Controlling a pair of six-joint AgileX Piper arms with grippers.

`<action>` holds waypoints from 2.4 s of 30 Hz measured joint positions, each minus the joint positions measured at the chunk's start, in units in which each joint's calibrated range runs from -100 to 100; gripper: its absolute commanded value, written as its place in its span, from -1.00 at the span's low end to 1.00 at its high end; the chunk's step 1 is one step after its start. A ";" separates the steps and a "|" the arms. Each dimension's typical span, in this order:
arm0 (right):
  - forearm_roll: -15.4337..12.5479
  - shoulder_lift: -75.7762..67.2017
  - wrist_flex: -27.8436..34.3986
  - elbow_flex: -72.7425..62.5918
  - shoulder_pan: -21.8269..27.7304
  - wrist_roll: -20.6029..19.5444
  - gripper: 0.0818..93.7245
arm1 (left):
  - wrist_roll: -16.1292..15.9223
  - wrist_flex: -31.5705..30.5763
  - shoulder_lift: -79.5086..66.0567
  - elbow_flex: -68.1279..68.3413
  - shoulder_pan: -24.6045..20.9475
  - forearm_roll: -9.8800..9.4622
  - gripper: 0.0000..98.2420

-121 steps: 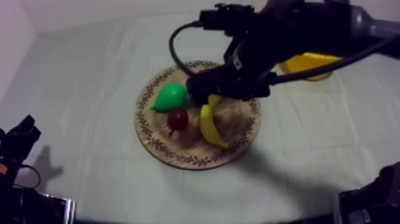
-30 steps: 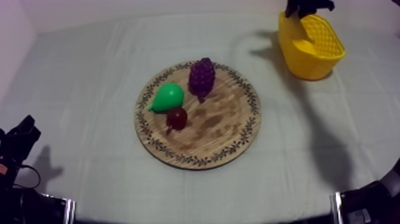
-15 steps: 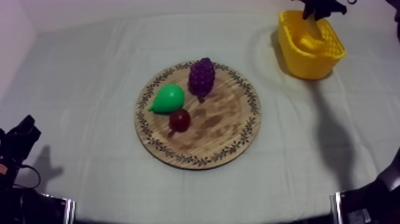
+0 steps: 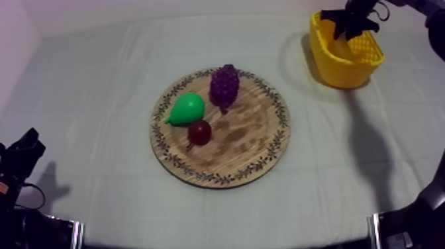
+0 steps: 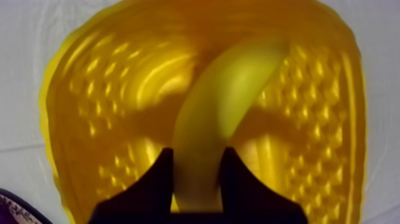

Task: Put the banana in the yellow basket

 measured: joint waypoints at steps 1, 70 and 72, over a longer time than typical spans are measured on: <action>0.12 0.00 -0.33 0.35 0.00 -0.22 -0.70 | 0.03 0.00 0.00 0.00 0.00 0.00 -1.00; 7.35 -100.16 -38.33 101.35 4.97 -6.44 -0.98 | 0.03 0.00 0.00 0.00 0.00 0.00 -1.00; 5.91 -104.29 -38.30 104.47 5.34 -4.52 -0.98 | 0.03 0.00 0.00 0.00 0.00 0.00 -1.00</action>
